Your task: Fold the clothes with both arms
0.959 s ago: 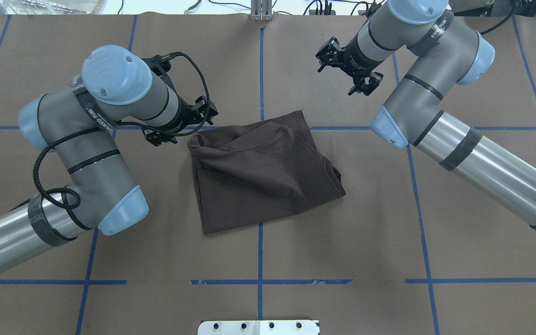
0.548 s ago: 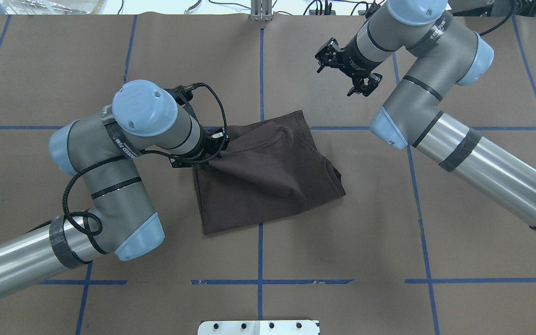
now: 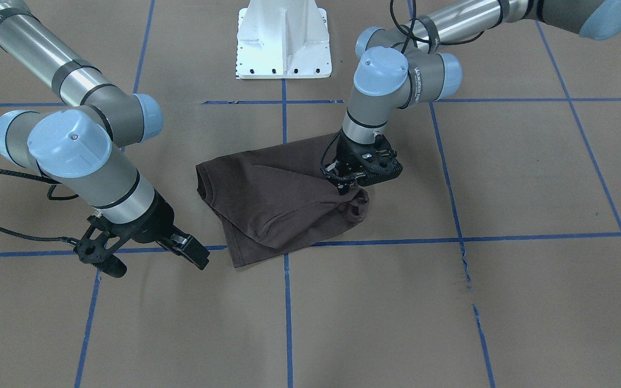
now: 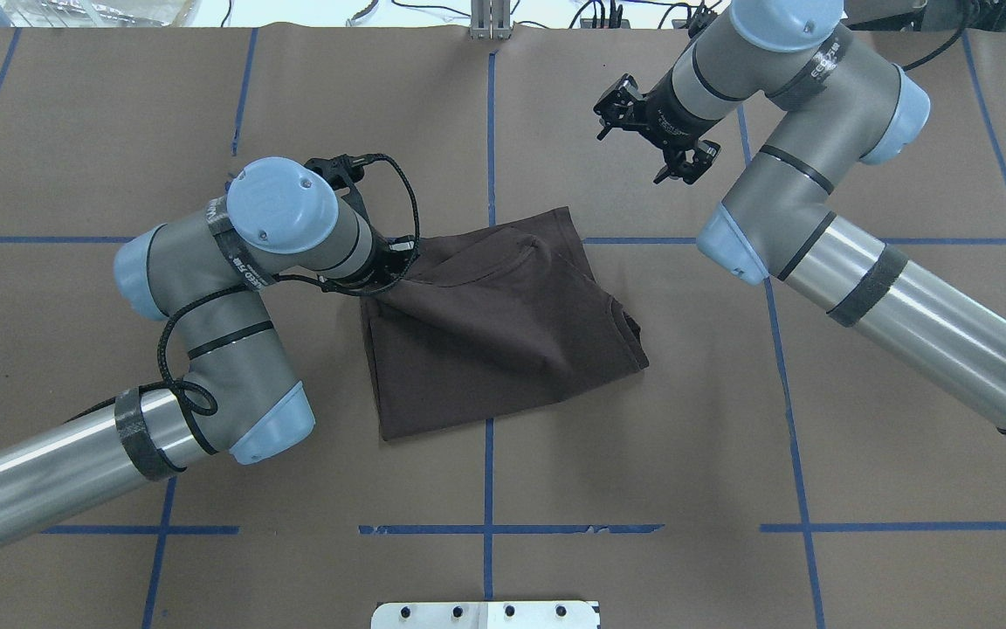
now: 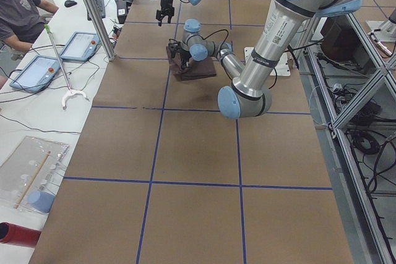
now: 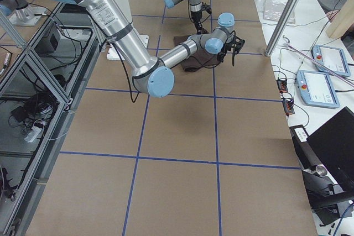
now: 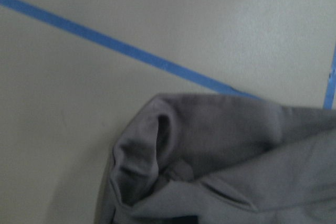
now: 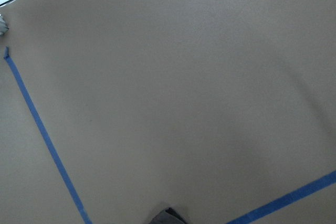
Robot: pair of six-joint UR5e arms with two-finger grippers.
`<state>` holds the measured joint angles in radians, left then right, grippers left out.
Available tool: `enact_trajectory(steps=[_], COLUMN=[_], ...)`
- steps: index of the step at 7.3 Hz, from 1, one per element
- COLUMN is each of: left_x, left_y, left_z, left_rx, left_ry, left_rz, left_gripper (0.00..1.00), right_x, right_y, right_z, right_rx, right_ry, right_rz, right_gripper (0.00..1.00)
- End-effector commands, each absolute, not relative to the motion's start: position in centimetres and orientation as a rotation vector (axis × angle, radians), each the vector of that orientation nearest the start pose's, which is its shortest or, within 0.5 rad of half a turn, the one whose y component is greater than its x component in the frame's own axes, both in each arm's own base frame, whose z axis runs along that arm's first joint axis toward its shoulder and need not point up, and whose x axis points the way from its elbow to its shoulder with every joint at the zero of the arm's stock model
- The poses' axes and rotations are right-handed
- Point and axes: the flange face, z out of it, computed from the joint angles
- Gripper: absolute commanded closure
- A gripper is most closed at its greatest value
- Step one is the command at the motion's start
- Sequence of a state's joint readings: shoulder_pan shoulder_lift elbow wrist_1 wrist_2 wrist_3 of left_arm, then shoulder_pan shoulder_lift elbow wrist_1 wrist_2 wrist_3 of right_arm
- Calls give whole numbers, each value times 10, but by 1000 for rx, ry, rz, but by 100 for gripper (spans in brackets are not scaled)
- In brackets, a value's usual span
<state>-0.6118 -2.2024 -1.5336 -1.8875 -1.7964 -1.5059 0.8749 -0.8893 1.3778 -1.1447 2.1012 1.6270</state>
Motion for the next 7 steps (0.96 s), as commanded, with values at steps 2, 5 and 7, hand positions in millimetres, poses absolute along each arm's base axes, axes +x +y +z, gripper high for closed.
enact_trajectory(steps=[2, 5, 7], left_x=[512, 505, 437], left_y=[-548, -548, -592], left_z=[318, 336, 309], left_rx=[173, 186, 211], left_ry=[892, 880, 935], left_rz=[-372, -338, -299], left_gripper=[100, 100, 100], right_x=[-422, -424, -440], right_y=[-611, -610, -605], right_z=[288, 288, 285], right_rx=[-115, -117, -116], right_ry=[-1024, -1022, -1016], right_rz=[611, 611, 600], right_gripper=[0, 0, 0])
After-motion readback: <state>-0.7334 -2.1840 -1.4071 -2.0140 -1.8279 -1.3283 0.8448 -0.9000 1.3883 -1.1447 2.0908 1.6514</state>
